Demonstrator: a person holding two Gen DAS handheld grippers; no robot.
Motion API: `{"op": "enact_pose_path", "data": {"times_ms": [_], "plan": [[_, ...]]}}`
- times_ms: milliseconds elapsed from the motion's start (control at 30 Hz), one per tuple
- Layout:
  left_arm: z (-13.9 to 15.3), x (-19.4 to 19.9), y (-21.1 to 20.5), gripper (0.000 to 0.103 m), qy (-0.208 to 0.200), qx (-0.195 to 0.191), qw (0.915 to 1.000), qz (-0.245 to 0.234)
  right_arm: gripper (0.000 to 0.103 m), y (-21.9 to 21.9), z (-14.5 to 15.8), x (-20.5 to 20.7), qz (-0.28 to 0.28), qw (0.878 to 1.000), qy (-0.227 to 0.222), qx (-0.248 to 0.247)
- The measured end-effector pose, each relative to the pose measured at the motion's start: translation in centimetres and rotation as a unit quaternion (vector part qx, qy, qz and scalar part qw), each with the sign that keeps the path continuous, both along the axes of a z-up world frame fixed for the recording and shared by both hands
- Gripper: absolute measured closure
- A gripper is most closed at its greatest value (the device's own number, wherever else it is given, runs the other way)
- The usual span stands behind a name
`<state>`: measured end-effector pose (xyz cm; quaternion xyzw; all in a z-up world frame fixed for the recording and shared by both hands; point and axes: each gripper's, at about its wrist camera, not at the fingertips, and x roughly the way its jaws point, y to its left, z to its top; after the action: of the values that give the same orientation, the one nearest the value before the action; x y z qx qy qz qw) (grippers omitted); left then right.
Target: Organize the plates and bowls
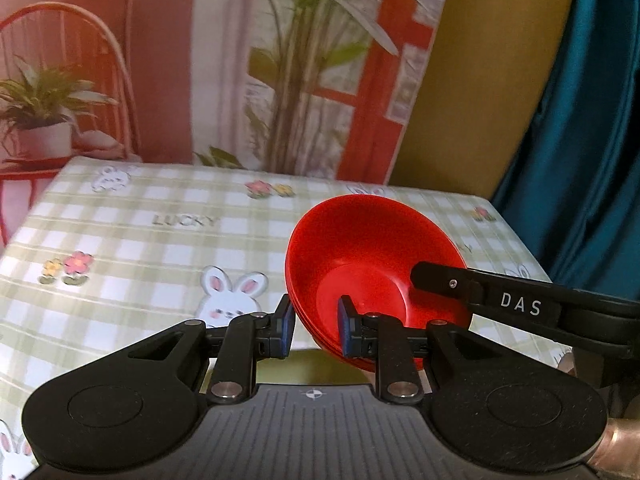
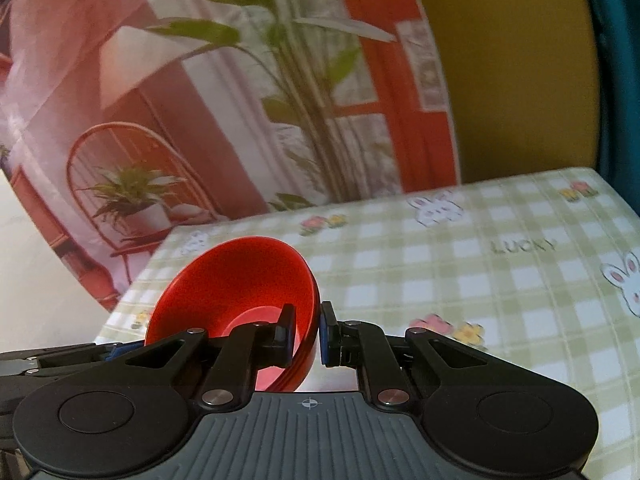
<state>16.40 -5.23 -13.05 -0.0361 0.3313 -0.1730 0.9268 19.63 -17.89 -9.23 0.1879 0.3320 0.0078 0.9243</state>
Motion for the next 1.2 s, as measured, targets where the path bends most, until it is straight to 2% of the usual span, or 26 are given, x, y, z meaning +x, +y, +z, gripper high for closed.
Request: {"op": "enact_pose_path", "data": {"times_ms": [467,1200], "plan": [[2.4,0.2,3.6,0.079,-0.040,-0.004,0.9989,0.025,0.091,3.9,1.2,1.3,0.009,1.000,-0.010,0.017],[-1.7,-1.8,4.5,0.079,0.017,-0.009,0.9997,0.014,0.092,5.1,-1.7,-1.6,0.001,0.999,0.031,0.016]]}}
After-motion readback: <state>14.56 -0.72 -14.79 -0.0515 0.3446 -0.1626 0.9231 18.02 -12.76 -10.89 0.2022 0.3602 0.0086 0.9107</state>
